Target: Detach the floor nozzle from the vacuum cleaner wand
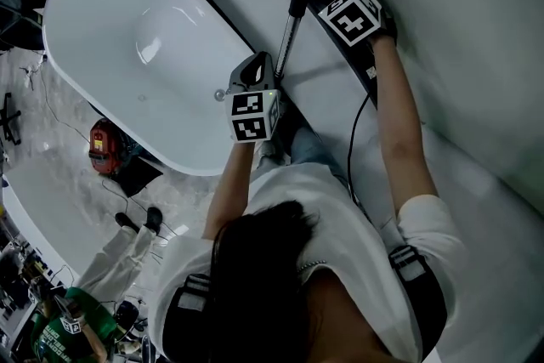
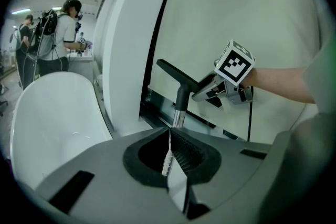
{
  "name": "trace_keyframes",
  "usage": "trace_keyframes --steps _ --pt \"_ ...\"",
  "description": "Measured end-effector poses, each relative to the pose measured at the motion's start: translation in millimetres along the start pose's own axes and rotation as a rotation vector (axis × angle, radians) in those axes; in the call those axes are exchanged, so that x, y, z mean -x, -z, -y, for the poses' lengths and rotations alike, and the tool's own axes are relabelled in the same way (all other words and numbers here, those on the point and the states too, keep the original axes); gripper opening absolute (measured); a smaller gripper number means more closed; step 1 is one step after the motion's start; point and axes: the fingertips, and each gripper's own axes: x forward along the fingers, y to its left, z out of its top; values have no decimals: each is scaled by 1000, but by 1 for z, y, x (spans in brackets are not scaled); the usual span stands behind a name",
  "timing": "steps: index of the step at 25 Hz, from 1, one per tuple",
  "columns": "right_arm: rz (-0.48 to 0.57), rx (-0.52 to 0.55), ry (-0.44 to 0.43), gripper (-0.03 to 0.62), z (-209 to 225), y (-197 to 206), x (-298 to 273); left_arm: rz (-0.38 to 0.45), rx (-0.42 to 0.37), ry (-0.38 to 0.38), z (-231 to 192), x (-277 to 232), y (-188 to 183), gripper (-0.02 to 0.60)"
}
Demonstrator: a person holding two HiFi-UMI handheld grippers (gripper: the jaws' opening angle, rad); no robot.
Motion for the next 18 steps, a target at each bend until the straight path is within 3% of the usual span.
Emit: trace_keyframes --steps 8,14,18 --pt "-8 34 -17 276 -6 12 -17 11 0 20 5 -8 4 6" --pt "13 -94 -81 255 -8 10 -35 24 3 20 0 -12 -3 5" --pt "24 -85 -89 253 -8 9 -34 6 -2 31 0 -23 -5 5"
